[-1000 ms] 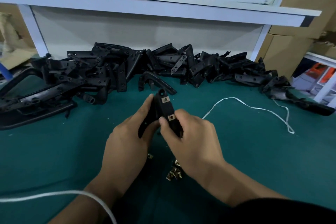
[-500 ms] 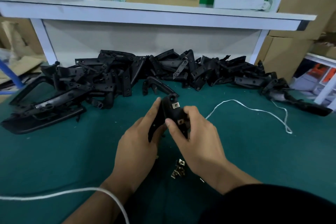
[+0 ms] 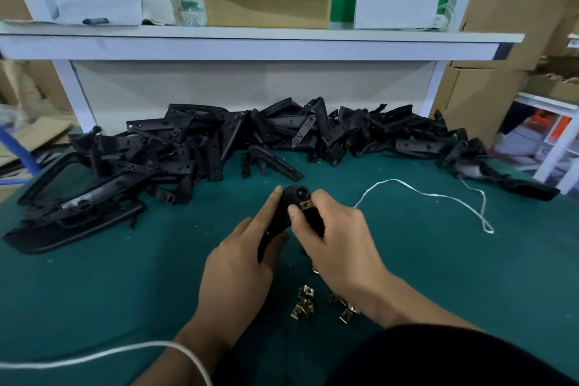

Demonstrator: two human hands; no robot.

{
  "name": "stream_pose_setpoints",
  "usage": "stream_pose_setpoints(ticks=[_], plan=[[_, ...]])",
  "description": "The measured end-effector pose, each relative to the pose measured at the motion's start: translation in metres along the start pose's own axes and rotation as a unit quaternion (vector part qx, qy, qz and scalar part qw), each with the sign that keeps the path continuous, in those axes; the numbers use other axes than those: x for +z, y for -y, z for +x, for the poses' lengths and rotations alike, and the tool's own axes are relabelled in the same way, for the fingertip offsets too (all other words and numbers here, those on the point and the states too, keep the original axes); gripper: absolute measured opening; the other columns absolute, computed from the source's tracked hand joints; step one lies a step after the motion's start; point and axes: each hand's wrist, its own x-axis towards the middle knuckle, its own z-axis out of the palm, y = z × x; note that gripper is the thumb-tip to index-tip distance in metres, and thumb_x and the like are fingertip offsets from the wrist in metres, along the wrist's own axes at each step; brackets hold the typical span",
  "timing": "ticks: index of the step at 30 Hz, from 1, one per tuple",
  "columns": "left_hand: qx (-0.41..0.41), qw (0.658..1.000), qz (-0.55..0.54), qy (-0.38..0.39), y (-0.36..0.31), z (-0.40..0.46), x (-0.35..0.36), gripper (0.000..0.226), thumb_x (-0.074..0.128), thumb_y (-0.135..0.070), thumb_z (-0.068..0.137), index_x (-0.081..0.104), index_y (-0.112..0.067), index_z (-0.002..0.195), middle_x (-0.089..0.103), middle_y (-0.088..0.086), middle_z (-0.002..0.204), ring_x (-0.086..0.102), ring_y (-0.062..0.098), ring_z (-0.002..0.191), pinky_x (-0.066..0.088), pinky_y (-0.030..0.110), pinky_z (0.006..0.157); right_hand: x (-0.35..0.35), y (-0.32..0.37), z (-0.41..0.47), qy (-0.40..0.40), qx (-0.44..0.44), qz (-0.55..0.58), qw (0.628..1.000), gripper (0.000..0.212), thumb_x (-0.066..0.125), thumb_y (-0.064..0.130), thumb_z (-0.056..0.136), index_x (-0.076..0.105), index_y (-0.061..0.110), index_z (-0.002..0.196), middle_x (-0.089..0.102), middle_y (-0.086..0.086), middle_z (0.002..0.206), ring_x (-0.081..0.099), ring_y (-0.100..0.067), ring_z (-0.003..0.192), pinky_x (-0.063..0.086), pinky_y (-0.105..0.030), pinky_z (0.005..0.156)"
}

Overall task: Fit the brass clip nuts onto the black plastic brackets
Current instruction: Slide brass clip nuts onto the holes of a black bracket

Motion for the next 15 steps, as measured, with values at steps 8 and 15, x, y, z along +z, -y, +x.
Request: stream_pose_setpoints(ticks=[8, 15], plan=[[-0.018, 0.998, -0.06, -0.001, 0.008, 0.005, -0.001, 0.07, 0.061, -0.044, 0.095, 0.024, -0.066, 0.15, 0.07, -0.016, 0.1, 0.066, 0.005, 0.083, 0.058, 0.037, 0.071, -0.018, -0.008, -0.007, 0.221, 0.115, 0.325, 0.912, 0.019, 0.07, 0.034, 0.101, 0.068, 0.018, 0.091, 0.07, -0.013, 0.076, 0.064, -0.024, 0.056, 0.055, -0.032, 0.047], [-0.012, 0.986, -0.164, -0.018, 0.001, 0.004, -0.004, 0.044, 0.041, -0.053, 0.104, 0.038, -0.063, 0.146, 0.052, -0.006, 0.066, 0.048, 0.01, 0.055, 0.039, 0.025, 0.056, -0.09, -0.012, -0.035, 0.109, 0.145, 0.378, 0.908, 0.026, 0.07, 0.032, 0.096, 0.072, 0.007, 0.088, 0.067, -0.021, 0.07, 0.061, -0.023, 0.045, 0.051, -0.03, 0.042]])
